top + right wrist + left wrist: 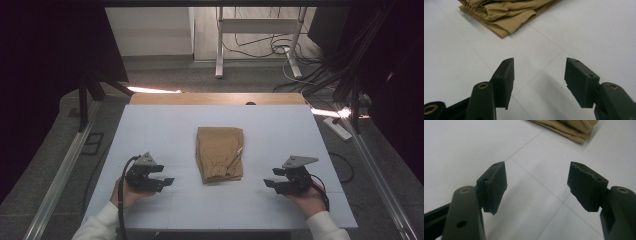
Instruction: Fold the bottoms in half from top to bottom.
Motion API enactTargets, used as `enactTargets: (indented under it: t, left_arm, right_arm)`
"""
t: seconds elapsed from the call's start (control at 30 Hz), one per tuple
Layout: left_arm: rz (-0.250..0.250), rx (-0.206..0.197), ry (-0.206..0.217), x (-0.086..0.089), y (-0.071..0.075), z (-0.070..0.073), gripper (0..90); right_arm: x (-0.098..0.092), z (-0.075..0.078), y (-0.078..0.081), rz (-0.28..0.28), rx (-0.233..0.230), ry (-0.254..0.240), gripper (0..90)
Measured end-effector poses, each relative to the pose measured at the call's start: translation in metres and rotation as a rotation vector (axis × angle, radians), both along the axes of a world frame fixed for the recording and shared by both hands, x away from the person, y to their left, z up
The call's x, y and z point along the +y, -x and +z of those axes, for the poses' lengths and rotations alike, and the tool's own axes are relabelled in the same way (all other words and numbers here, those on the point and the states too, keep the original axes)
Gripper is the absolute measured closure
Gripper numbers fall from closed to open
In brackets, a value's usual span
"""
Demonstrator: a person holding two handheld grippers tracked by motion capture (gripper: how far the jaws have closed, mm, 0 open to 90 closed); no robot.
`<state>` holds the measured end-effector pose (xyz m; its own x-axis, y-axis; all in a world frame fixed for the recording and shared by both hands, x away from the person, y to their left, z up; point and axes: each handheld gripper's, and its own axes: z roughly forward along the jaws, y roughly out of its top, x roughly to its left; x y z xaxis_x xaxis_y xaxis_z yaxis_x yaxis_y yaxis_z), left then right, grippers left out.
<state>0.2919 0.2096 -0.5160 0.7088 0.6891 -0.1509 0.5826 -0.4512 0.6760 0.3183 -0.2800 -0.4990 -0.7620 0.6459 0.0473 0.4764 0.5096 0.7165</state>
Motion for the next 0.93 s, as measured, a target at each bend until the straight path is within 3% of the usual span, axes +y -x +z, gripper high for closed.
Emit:
enactTargets:
  t: [0.27, 0.93]
  left_arm:
    - [0.008, 0.002, 0.019, 0.006, 0.007, -0.001, 31.4]
    - [0.017, -0.001, 0.034, 0.007, 0.006, -0.001, 31.1]
  right_arm:
    - [-0.013, -0.001, 0.007, -0.020, 0.001, -0.017, 41.7]
    - [-0.012, -0.001, 0.007, 0.001, -0.001, -0.016, 41.2]
